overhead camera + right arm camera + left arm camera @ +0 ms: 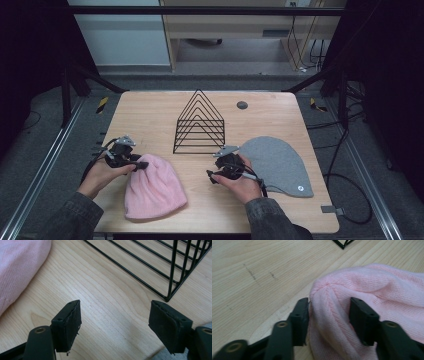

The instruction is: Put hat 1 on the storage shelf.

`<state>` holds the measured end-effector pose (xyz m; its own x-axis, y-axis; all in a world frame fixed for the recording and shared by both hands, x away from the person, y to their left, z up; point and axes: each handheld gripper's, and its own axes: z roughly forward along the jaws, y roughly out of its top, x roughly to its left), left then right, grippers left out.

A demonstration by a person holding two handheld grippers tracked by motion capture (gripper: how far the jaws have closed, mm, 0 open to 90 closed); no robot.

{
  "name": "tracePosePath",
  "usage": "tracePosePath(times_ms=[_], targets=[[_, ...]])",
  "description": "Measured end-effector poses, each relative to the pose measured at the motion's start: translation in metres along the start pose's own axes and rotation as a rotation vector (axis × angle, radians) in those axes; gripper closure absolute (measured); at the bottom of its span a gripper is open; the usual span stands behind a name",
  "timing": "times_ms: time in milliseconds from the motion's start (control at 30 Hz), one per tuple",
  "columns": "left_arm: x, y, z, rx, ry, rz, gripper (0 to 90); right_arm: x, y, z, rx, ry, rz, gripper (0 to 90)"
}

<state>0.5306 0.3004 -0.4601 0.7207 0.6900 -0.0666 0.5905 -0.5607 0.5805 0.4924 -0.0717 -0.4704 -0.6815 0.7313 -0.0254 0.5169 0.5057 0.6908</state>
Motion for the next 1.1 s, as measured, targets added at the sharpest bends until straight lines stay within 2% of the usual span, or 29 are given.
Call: tracePosePath(times_ms=[33, 133, 267, 567, 700, 767, 833, 867, 933, 967, 1000, 1033, 1100], targets=[[0.0, 0.0, 0.0, 0.007, -0.001, 0.008, 56.6, 0.0, 0.0, 0.0, 0.0, 0.0, 0.0, 26.2], [-0.001, -0.001, 0.001, -0.011, -0.013, -0.011, 74.8, 0.003, 0.001, 0.001, -0.006, 0.007, -0.01, 26.1], [-0.006, -0.001, -0.006, -0.047, -0.01, -0.001, 79.4, 0.005, 0.002, 0.001, -0.017, 0.011, -0.011, 26.2], [-0.038, 0.017, -0.049, -0.154, 0.022, 0.067, 81.5, 0.009, 0.004, -0.001, -0.046, 0.016, -0.021, 27.9], [-0.054, 0.03, -0.073, -0.202, 0.046, 0.113, 81.9, 0.013, 0.008, -0.006, -0.076, 0.038, -0.026, 32.4], [-0.06, 0.037, -0.082, -0.222, 0.059, 0.136, 82.1, 0.017, 0.013, -0.01, -0.1, 0.042, -0.026, 37.5], [-0.065, 0.043, -0.09, -0.235, 0.067, 0.157, 82.2, 0.027, 0.023, -0.017, -0.13, 0.044, -0.049, 41.9], [-0.067, 0.046, -0.093, -0.24, 0.073, 0.163, 82.2, 0.027, 0.023, -0.017, -0.13, 0.044, -0.049, 41.9], [-0.07, 0.052, -0.1, -0.255, 0.088, 0.172, 82.4, 0.04, 0.034, -0.022, -0.16, 0.068, -0.077, 44.0], [-0.07, 0.058, -0.108, -0.275, 0.101, 0.179, 82.5, 0.044, 0.037, -0.023, -0.167, 0.08, -0.085, 44.8], [-0.07, 0.058, -0.108, -0.275, 0.101, 0.179, 82.4, 0.049, 0.041, -0.024, -0.169, 0.089, -0.106, 45.2], [-0.07, 0.061, -0.111, -0.285, 0.109, 0.181, 82.4, 0.049, 0.041, -0.024, -0.169, 0.089, -0.106, 45.2], [-0.068, 0.069, -0.122, -0.299, 0.131, 0.19, 82.5, 0.06, 0.049, -0.023, -0.171, 0.112, -0.135, 46.6]])
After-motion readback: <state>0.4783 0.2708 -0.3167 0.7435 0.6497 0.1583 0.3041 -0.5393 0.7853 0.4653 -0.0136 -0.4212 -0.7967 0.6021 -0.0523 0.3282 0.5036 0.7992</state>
